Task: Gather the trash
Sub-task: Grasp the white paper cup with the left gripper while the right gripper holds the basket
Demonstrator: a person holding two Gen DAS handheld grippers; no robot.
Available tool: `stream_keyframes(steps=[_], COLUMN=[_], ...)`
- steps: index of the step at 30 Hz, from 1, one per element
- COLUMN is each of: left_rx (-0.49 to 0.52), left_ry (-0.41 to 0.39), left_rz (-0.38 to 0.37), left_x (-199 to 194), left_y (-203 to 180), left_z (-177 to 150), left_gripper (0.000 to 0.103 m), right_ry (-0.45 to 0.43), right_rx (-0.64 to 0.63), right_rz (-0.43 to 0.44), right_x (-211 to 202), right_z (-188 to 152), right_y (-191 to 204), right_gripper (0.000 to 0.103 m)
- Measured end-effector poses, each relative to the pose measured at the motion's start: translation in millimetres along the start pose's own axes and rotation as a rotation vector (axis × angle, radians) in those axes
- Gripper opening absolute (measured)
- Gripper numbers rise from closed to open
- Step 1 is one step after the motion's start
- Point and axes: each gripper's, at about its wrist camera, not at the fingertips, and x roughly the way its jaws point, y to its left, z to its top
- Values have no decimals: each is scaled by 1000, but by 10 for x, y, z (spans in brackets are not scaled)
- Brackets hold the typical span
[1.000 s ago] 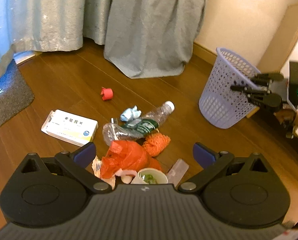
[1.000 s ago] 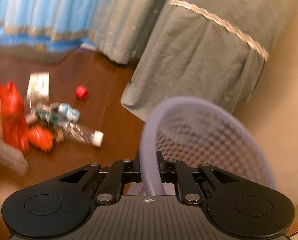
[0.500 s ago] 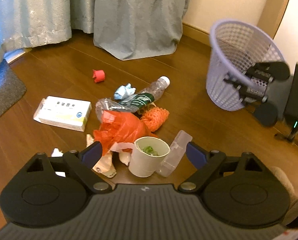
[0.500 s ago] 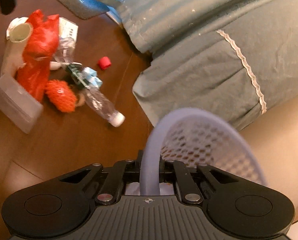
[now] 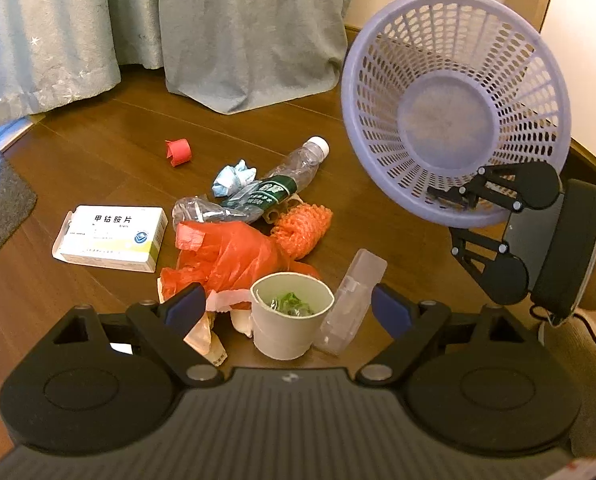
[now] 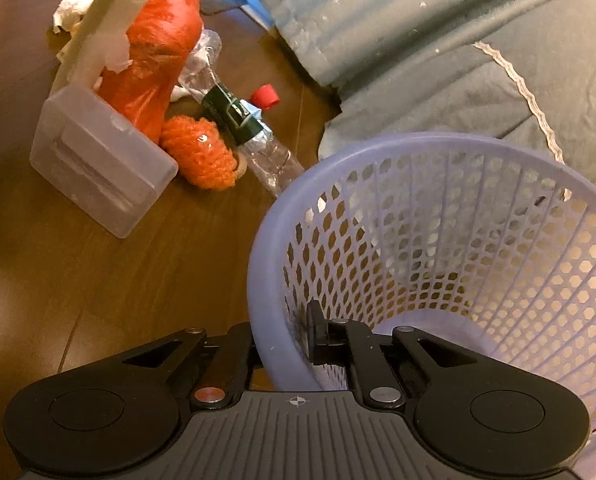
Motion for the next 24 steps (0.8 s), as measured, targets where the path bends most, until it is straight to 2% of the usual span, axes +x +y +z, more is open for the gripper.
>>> stream_keyframes(steps=[5, 8, 9, 11, 20, 21, 23, 24], left_rx=[-23, -48, -51, -59, 7, 14, 25, 27], left_ry=[-23, -21, -19, -12, 10, 10, 14, 16], left_rz=[33, 44, 44, 34, 11, 14, 17, 19], left_x=[51, 89, 104, 139, 255, 262, 278, 282], left_y=[-15, -19, -27, -36, -31, -30, -32, -32], left_z=[-13, -45, -55, -71, -113, -115, -114, -111], left_gripper=[84, 78, 73, 72, 66, 64, 53, 43], right_ry=[11, 19, 23, 29, 33, 33, 33, 34], right_rx=[13, 13, 16, 22, 25, 26, 24, 23], right_rz=[-9, -14, -16, -20, -21, -22, -21, -21], right_x=[5, 23, 25, 37, 18, 17, 19, 18], right_z=[11, 6, -8, -31, -67, -67, -65, -66], right_y=[-27, -45, -45, -63, -66, -68, -67, -66], right_gripper=[5, 5, 5, 5, 5, 5, 5, 5])
